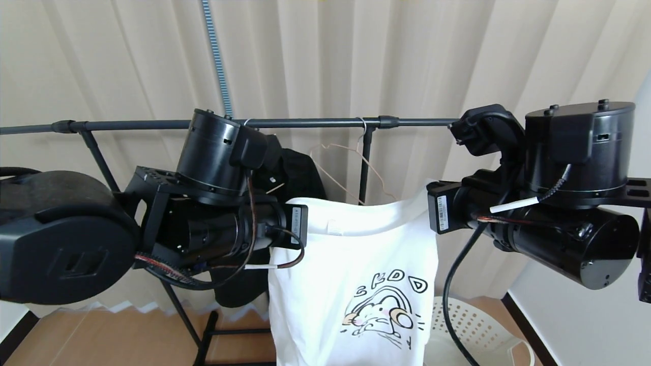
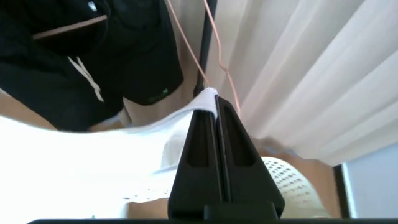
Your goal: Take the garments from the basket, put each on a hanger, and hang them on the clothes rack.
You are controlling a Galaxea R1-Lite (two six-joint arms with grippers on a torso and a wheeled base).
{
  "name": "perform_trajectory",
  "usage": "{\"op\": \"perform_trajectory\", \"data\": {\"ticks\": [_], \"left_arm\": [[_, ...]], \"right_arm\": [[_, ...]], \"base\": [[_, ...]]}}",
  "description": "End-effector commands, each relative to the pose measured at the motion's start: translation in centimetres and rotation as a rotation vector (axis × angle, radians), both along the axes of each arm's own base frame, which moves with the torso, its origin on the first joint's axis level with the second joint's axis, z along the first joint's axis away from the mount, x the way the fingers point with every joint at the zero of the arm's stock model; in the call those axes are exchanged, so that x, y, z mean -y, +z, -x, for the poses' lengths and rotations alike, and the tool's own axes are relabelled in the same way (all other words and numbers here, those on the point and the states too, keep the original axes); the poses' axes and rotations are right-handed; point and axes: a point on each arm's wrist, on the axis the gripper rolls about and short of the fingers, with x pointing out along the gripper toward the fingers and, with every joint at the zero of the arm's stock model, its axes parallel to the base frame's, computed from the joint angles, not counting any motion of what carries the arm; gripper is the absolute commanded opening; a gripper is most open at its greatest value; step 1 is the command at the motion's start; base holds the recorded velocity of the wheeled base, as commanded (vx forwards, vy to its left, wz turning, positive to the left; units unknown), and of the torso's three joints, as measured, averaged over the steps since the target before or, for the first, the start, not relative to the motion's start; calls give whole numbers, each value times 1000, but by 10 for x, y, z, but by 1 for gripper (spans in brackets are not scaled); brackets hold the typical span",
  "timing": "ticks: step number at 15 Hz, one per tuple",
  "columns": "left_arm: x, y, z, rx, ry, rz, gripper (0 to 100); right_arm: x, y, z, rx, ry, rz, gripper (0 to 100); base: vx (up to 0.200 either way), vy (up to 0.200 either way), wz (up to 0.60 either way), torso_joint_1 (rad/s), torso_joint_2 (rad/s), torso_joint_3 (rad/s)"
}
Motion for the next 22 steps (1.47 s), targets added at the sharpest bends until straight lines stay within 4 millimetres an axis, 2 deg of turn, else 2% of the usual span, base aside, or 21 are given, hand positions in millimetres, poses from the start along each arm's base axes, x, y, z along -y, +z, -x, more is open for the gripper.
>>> {"op": "perform_trajectory", "data": {"ticks": [1, 5, 10, 15, 16, 20, 22], "left_arm": [[8, -3, -11, 14, -2, -4, 0], [17, 2, -22, 77, -10, 27, 0], [25, 24, -34, 171, -9, 91, 0], [34, 36, -40, 207, -14, 124, 0], [35, 40, -41, 219, -16, 132, 0], [45, 49, -40, 245, -38, 159, 0], [47, 52, -40, 252, -39, 164, 0]], "right_arm": [[5, 6, 6, 17, 1, -12, 0], [8, 0, 9, 12, 8, 48, 0], [12, -13, 13, -5, 19, 161, 0], [14, -26, 15, -36, 36, 219, 0], [14, -28, 16, -44, 43, 225, 100], [11, -44, 23, -78, 102, 309, 100], [11, -52, 33, -105, 214, 321, 100]], "base": [[0, 0, 0, 0, 0, 0], [0, 0, 0, 0, 0, 0], [0, 0, 0, 0, 0, 0], [0, 0, 0, 0, 0, 0], [0, 0, 0, 0, 0, 0], [0, 0, 0, 0, 0, 0], [0, 0, 0, 0, 0, 0]]}}
